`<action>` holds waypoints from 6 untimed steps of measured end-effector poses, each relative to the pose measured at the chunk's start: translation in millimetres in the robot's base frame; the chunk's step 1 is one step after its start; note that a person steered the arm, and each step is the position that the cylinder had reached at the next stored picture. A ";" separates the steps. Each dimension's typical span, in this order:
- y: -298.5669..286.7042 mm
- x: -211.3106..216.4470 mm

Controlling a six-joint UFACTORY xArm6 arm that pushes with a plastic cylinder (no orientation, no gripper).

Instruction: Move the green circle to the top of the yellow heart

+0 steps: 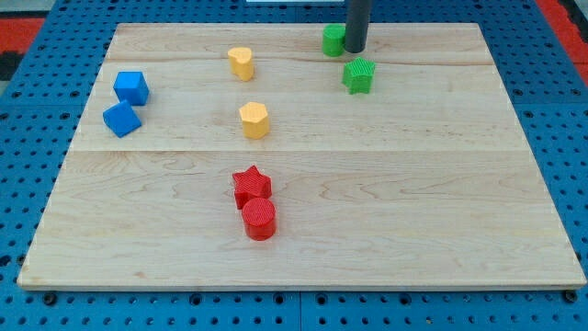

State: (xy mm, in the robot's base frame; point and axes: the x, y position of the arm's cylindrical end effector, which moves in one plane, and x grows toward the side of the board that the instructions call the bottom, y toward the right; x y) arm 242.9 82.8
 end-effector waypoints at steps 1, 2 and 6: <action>10.9 -5.8; 12.5 -13.0; -105.9 -12.2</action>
